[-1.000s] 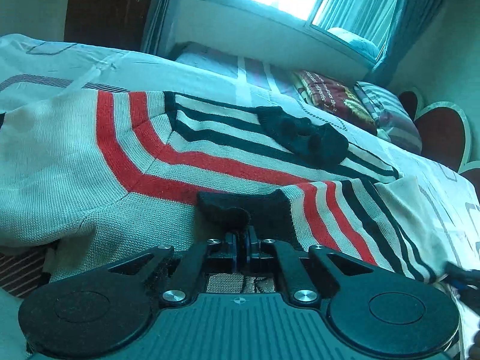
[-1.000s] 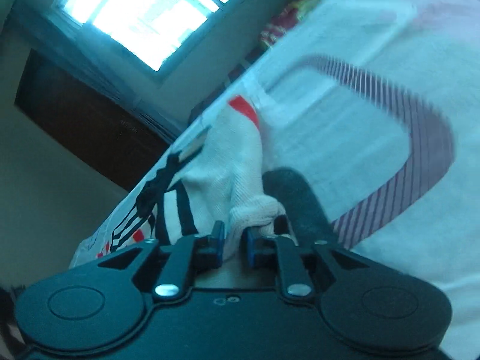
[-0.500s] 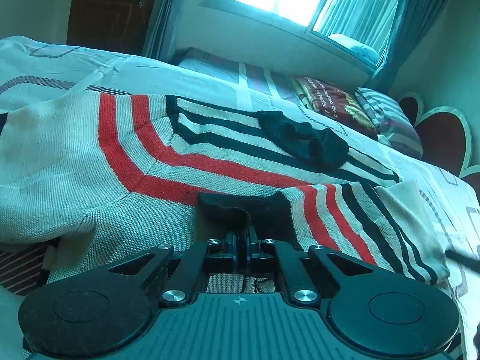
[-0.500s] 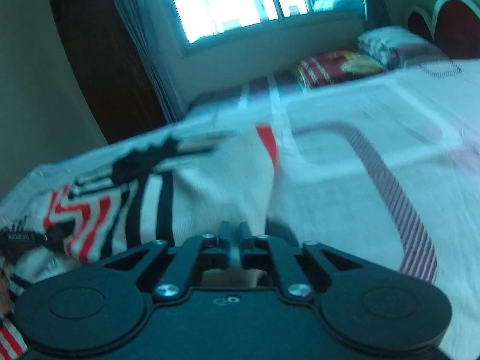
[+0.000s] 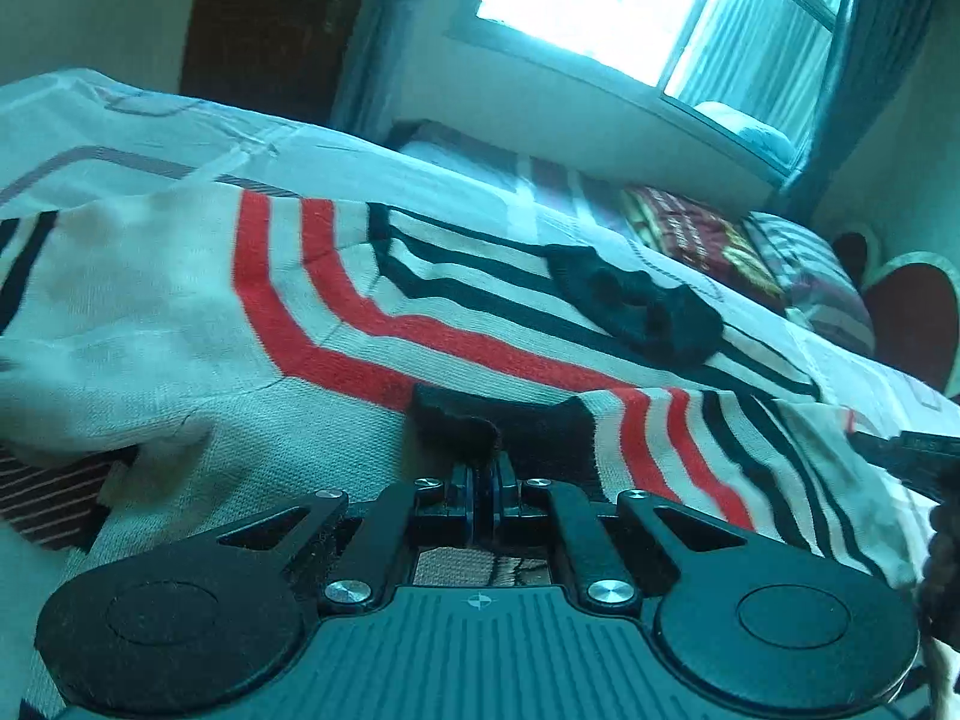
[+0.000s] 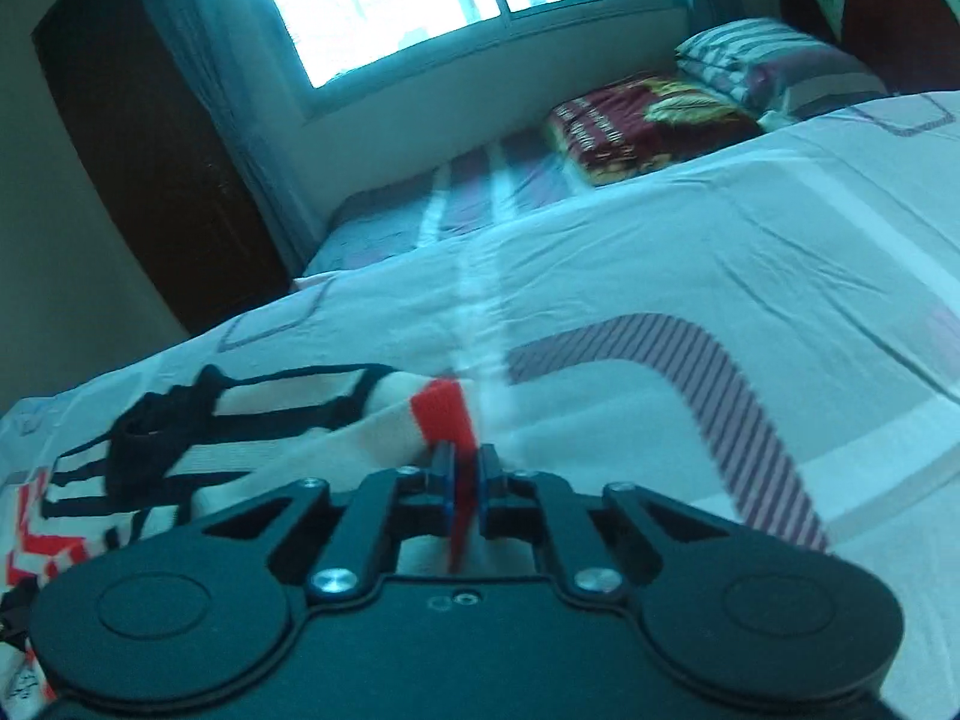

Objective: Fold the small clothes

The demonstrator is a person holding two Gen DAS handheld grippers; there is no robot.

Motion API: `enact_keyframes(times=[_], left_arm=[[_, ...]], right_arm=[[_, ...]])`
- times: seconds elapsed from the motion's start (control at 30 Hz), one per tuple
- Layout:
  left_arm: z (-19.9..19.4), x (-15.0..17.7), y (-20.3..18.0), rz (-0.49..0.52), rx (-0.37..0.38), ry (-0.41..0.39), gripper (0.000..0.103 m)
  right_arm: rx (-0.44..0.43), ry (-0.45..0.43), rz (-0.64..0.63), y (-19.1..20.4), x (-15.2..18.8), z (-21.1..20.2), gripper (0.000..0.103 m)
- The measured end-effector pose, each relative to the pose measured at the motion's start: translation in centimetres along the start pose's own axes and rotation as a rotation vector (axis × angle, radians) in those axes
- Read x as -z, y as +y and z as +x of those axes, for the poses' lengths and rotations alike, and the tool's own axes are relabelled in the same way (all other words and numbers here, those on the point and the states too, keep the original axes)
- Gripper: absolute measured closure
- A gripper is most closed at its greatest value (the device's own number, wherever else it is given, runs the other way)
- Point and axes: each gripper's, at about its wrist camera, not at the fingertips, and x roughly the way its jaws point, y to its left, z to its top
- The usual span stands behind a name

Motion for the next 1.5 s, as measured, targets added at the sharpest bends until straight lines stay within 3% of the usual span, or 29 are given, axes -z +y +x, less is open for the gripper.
enact_keyframes(times=[0.13,0.2,0.27,0.33,0.4,0.53,0.63,0.7,0.8,0.93,1.0,1.07,1.17,1.23,1.27,1.33,1.4,1.5], left_arm=[[-0.2,0.1,-0.2,0.006,-0.011,-0.013,0.097],[-1.0,0.0,0.3,-0.005,-0.023,-0.019,0.085],[-2.8,-0.2,0.8,-0.006,-0.086,-0.076,0.069],[-3.9,-0.8,-0.1,0.047,-0.111,-0.142,0.067],[-3.3,-1.8,-2.7,0.102,-0.037,-0.153,0.067],[1.3,-1.9,-9.3,0.213,0.143,-0.038,0.064],[4.4,-0.8,-11.3,0.265,0.118,0.03,0.064],[4.1,-0.7,-10.4,0.243,0.084,0.0,0.064],[2.4,-0.6,-6.7,0.208,0.021,-0.025,0.064],[1.5,-0.4,-4.5,0.193,0.057,-0.027,0.064],[0.8,-0.8,-4.7,0.172,0.066,-0.066,0.064],[0.4,-0.8,-5.6,0.213,0.057,-0.087,0.063],[2.1,0.2,-6.0,0.269,0.004,-0.025,0.053],[1.6,0.2,-6.2,0.273,0.009,-0.036,0.053],[1.1,0.0,-6.0,0.262,0.018,-0.035,0.053],[-0.4,-0.3,-4.7,0.226,0.009,-0.056,0.045],[-2.6,-0.1,-2.4,0.176,-0.029,-0.104,0.021],[-6.2,0.1,3.2,0.053,-0.077,-0.143,0.019]], right_arm=[[0.016,0.001,-0.066,0.7,0.0,-0.1,0.096],[0.021,-0.018,-0.079,0.9,-0.3,-1.2,0.085],[-0.013,-0.057,-0.106,1.1,-0.5,-3.2,0.085],[-0.069,-0.054,-0.181,2.4,-0.2,-4.5,0.085],[-0.115,-0.038,-0.268,4.6,0.5,-4.6,0.085],[-0.181,0.018,-0.396,8.4,2.2,-3.3,0.086],[-0.163,0.059,-0.405,8.7,2.6,-1.9,0.088],[-0.107,0.035,-0.402,7.4,2.4,-1.9,0.098],[-0.015,0.017,-0.344,4.7,1.5,-2.4,0.098],[-0.037,0.037,-0.327,4.2,1.3,-2.8,0.094],[-0.059,-0.003,-0.345,5.7,1.3,-4.0,0.081],[-0.102,-0.017,-0.389,7.3,1.9,-5.0,0.082],[-0.143,0.026,-0.446,8.9,3.7,-5.2,0.085],[-0.1,0.091,-0.491,9.4,5.2,-3.7,0.084],[-0.089,0.072,-0.502,9.7,5.4,-4.0,0.084],[-0.095,0.066,-0.47,9.9,4.9,-4.9,0.084],[-0.108,0.022,-0.406,9.6,4.5,-6.5,0.081],[-0.105,0.006,-0.33,8.8,4.5,-8.4,0.079]])
